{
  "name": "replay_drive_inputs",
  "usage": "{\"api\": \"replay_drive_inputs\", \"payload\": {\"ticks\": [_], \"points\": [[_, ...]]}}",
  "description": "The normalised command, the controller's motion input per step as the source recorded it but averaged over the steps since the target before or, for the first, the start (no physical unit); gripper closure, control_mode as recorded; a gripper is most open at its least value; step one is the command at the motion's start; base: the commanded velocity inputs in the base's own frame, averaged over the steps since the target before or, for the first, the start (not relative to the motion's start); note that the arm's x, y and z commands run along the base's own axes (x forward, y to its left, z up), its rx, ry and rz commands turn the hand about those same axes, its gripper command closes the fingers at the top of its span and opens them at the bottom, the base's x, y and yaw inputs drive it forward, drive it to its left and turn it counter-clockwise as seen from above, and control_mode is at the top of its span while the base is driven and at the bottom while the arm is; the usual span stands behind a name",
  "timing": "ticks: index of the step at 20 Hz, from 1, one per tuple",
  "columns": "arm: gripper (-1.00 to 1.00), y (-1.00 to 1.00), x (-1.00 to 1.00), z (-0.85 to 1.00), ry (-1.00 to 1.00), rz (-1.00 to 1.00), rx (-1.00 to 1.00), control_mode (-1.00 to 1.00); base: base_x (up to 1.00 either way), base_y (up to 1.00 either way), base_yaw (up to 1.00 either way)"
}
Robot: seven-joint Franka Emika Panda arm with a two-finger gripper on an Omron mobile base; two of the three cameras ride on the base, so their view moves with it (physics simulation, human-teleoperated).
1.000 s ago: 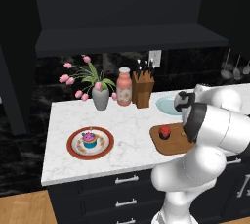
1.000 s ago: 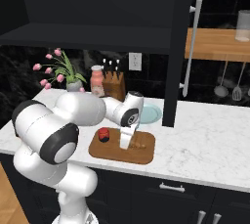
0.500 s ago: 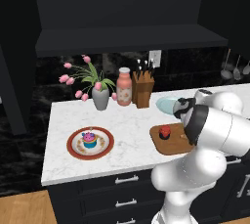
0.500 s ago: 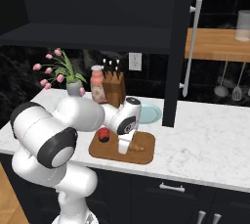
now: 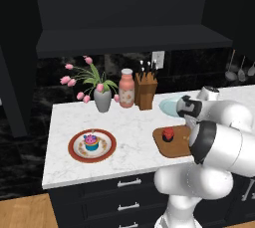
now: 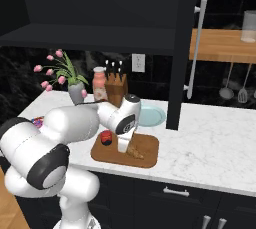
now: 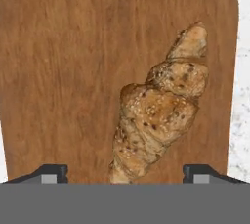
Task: From the different types of pastries on the counter, select a croissant and place it on the cutting board. Then retrieve a jar of jam from the cabinet and place it alongside the croissant on the cutting board.
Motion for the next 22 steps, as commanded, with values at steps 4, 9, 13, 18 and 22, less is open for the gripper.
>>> {"api": "replay_drive_inputs", "payload": {"ticks": [4,9,13,18,22], "points": [[-1.0,0.17,0.06,0.39,0.15,0.0,0.0,-1.0,0.0,0.0,0.0],[-1.0,-0.06,-0.01,0.28,0.18,0.02,0.0,-1.0,0.0,0.0,0.0],[-1.0,-0.56,-0.52,0.3,0.04,0.0,0.0,-1.0,0.0,0.0,0.0],[-1.0,-0.58,-0.94,0.09,0.0,0.0,0.0,-1.0,0.0,0.0,0.0],[-1.0,-0.2,-0.82,0.0,0.02,0.0,0.0,-1.0,0.0,0.0,0.0]]}}
